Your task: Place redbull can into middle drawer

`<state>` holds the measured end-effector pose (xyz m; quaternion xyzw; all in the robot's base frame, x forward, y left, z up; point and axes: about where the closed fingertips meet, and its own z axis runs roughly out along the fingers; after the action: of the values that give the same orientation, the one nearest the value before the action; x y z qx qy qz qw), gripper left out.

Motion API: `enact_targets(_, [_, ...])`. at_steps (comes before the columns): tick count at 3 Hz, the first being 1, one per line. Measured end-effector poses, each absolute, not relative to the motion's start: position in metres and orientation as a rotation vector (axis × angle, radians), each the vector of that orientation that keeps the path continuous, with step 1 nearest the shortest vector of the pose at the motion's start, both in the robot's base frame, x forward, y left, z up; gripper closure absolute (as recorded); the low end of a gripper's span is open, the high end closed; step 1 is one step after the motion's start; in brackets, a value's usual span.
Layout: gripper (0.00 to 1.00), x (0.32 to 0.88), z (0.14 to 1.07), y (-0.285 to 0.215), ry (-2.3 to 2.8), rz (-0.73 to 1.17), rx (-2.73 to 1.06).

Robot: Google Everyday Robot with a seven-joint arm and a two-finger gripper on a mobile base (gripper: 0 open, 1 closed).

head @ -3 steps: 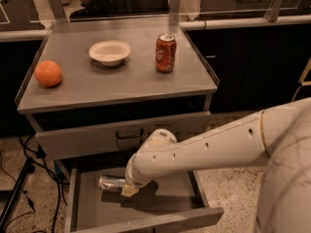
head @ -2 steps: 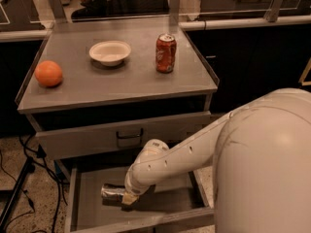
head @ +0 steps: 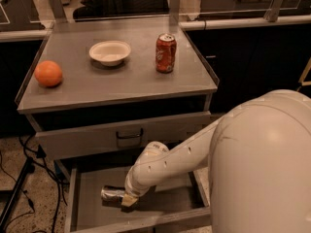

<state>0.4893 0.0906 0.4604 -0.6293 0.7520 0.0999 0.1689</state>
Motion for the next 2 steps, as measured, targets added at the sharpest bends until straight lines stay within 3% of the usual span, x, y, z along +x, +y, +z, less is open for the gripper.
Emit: enact_targets(2, [1.00, 0.493, 0.402, 0.093, 2.219, 0.347, -1.741])
